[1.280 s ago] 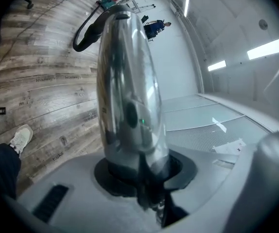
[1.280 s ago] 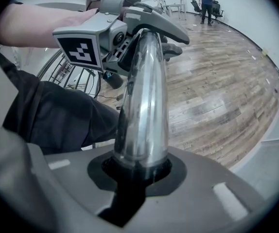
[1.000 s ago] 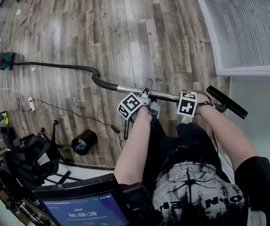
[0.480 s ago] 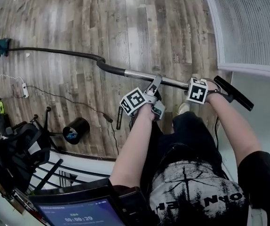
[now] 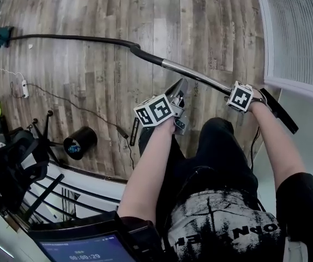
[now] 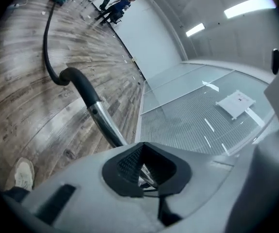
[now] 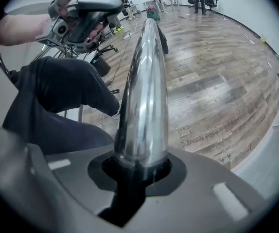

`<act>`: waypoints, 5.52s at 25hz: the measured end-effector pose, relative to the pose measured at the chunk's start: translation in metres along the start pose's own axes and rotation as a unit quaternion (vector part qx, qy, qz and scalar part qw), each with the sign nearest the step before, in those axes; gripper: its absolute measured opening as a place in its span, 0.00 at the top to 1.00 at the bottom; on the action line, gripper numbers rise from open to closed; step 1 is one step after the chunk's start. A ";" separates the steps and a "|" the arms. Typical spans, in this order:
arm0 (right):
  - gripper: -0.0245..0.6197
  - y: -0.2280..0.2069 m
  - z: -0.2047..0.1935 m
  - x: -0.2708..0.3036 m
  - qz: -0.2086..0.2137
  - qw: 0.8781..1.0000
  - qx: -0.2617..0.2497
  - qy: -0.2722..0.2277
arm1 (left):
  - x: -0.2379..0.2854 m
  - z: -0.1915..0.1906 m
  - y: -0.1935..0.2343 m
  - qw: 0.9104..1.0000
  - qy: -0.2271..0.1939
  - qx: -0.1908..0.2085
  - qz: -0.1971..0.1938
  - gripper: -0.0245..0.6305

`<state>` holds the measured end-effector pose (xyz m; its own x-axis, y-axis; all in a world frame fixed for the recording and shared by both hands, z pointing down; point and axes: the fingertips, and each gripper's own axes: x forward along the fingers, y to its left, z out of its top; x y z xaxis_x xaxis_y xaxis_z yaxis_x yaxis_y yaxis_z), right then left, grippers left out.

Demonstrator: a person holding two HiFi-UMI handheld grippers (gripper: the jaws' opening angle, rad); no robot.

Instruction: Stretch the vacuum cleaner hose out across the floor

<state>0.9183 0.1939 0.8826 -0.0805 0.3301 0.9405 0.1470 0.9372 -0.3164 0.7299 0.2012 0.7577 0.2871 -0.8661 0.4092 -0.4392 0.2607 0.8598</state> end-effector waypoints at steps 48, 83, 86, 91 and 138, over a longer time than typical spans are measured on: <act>0.78 -0.131 -0.153 0.383 -0.013 0.994 0.024 -0.105 | 0.069 -0.084 0.216 0.979 -0.096 0.139 0.112 0.96; 0.95 -0.112 -0.143 0.361 -0.010 0.981 0.164 -0.099 | 0.111 -0.047 0.276 0.988 -0.040 0.123 0.080 0.96; 0.95 -0.115 -0.126 0.332 -0.028 0.975 0.194 -0.099 | 0.112 -0.036 0.274 0.990 -0.010 0.118 0.071 0.96; 0.95 -0.089 -0.066 0.222 -0.030 0.965 0.219 -0.141 | 0.072 -0.008 0.209 0.989 0.025 0.131 0.066 0.96; 0.95 0.177 0.273 -0.582 -0.093 0.791 -0.108 -0.595 | -0.254 0.199 -0.398 0.840 -0.179 0.512 -0.023 0.96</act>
<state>0.7220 0.1982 0.2457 -0.9728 0.1815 0.1437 0.1781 0.9834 -0.0360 0.6624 0.2325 0.2511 0.1292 -0.9859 0.1065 -0.9892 -0.1207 0.0828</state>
